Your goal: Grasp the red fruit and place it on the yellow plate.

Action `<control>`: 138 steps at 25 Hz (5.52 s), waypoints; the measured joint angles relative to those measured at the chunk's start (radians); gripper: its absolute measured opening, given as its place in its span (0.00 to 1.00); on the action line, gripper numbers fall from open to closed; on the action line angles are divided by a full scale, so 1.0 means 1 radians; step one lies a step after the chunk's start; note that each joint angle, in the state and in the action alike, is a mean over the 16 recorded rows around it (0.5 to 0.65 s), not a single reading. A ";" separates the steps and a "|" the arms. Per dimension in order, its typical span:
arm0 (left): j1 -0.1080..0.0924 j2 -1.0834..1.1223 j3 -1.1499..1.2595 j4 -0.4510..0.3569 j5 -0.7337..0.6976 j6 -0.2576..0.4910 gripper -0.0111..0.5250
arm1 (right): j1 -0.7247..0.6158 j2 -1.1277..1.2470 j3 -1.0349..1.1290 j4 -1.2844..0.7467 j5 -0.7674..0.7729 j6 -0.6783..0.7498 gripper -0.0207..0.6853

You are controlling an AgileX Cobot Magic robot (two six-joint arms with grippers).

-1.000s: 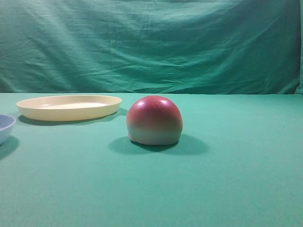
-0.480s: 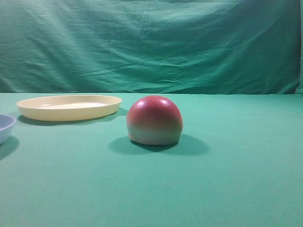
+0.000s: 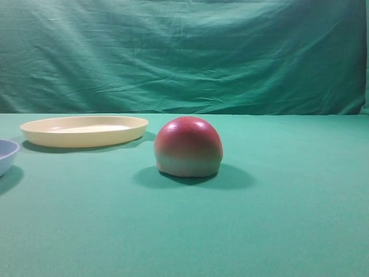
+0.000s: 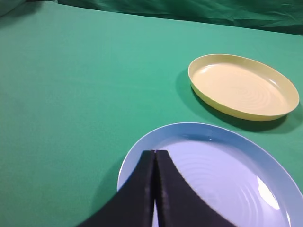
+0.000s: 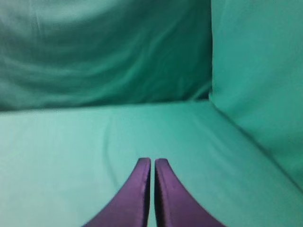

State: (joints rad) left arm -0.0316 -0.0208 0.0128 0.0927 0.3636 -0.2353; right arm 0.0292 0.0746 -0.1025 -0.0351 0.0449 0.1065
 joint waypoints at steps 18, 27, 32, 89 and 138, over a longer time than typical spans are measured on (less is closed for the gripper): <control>0.000 0.000 0.000 0.000 0.000 0.000 0.02 | 0.130 0.759 -0.505 0.039 0.635 -0.206 0.03; 0.000 0.000 0.000 0.000 0.000 0.000 0.02 | 0.200 1.021 -0.672 0.248 0.763 -0.419 0.03; 0.000 0.000 0.000 0.000 0.000 0.000 0.02 | 0.320 1.150 -0.765 0.330 0.764 -0.533 0.03; 0.000 0.000 0.000 0.000 0.000 0.000 0.02 | 0.636 1.980 -1.696 0.346 0.692 -0.676 0.45; 0.000 0.000 0.000 0.000 0.000 0.000 0.02 | 0.704 1.684 -1.909 -0.071 1.175 -0.192 0.03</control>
State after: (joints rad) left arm -0.0316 -0.0208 0.0128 0.0927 0.3636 -0.2353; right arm 0.7331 1.7589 -2.0117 -0.1060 1.2195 -0.0852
